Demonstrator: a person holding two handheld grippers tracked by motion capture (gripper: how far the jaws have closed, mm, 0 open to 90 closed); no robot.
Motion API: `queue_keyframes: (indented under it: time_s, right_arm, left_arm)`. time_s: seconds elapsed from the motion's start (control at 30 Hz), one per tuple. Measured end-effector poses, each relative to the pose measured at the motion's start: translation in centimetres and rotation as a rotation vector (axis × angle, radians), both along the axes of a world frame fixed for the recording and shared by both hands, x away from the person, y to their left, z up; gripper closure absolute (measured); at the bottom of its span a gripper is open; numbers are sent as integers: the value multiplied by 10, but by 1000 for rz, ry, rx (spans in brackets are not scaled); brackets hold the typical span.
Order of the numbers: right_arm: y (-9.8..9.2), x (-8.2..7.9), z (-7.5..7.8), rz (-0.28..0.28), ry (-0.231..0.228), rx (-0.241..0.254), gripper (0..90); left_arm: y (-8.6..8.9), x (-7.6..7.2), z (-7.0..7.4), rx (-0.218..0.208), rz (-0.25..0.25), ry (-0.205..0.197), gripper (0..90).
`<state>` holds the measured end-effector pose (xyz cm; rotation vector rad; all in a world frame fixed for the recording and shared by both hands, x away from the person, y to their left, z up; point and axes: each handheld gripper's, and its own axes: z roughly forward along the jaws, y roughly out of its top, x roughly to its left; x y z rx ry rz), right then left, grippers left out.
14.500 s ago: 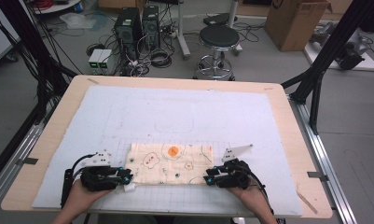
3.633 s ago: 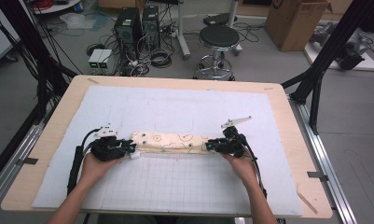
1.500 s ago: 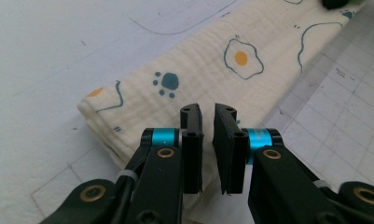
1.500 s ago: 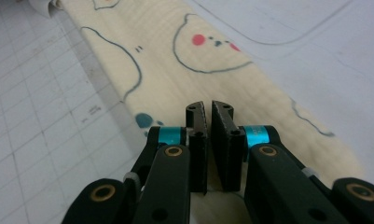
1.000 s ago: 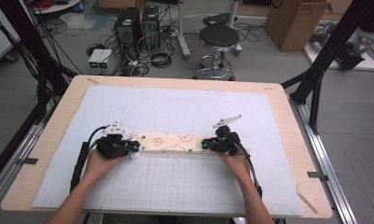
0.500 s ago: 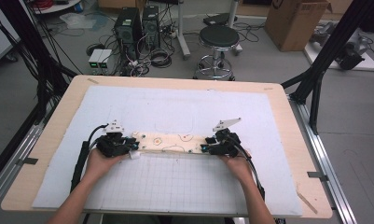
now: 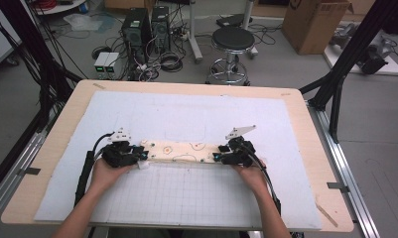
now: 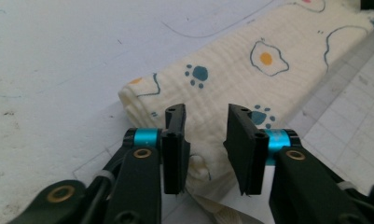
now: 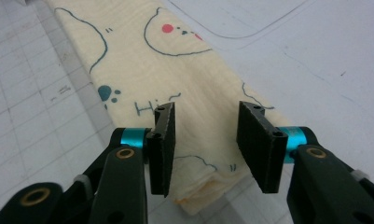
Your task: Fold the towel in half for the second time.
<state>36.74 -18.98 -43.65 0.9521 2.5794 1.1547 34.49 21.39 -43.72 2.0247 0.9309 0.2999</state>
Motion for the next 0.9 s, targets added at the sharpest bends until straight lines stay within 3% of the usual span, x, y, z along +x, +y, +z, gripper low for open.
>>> queue_keyframes:
  time_s: [0.17,0.47,0.73,0.9]
  right_arm:
    - [0,0,2,-20,8,34,511]
    - [-9,-4,13,-65,-7,123,419]
    - [-11,-8,18,-90,2,152,308]
    - [-12,-12,23,-96,-16,168,239]
  left_arm:
    - [2,-3,6,-12,0,-26,615]
    - [2,-7,11,-51,-6,-34,557]
    - [6,-10,17,-87,-2,-40,499]
    - [6,-11,19,-93,-6,-35,440]
